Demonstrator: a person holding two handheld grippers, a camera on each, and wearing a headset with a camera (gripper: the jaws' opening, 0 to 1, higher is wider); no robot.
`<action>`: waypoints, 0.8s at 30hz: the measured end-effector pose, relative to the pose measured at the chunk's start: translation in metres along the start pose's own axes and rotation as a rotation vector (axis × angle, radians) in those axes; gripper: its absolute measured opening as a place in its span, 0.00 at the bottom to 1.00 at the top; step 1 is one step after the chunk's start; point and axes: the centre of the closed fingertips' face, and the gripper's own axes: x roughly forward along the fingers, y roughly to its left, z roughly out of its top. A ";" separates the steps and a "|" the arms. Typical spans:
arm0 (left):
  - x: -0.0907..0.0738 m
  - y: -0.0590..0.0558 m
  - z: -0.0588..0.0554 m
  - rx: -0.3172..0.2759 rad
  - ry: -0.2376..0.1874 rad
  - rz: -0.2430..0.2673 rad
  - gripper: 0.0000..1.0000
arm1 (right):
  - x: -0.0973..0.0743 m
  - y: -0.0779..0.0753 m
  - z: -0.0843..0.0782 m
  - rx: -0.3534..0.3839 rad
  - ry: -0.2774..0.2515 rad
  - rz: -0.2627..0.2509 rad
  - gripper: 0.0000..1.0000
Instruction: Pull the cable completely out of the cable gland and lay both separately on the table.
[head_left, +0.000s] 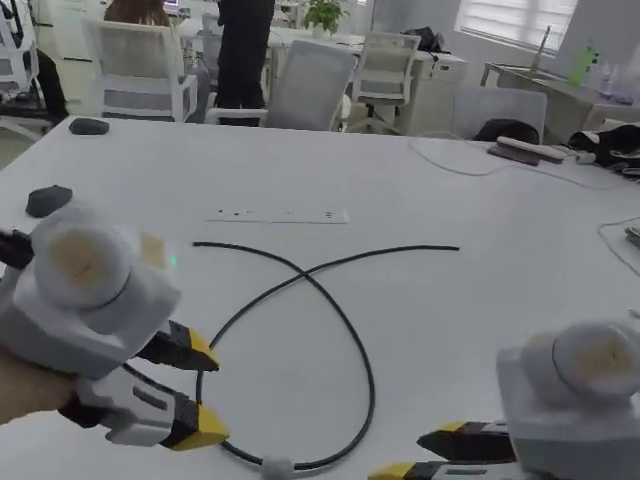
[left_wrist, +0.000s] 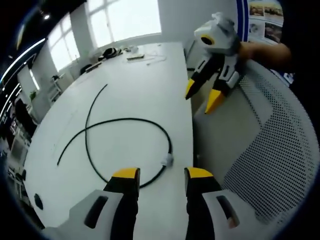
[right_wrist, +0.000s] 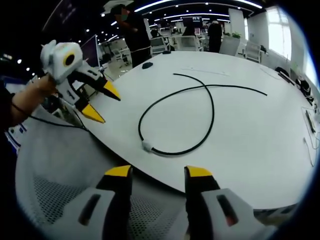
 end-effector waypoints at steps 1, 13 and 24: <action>0.006 -0.001 -0.002 0.010 0.011 -0.017 0.36 | 0.000 0.000 0.000 0.002 0.000 0.000 0.43; 0.086 -0.018 -0.026 0.106 0.102 -0.175 0.30 | 0.000 0.002 -0.002 0.006 0.013 0.012 0.40; 0.102 -0.016 -0.029 0.097 0.099 -0.206 0.26 | 0.000 0.001 -0.002 0.012 0.010 0.009 0.39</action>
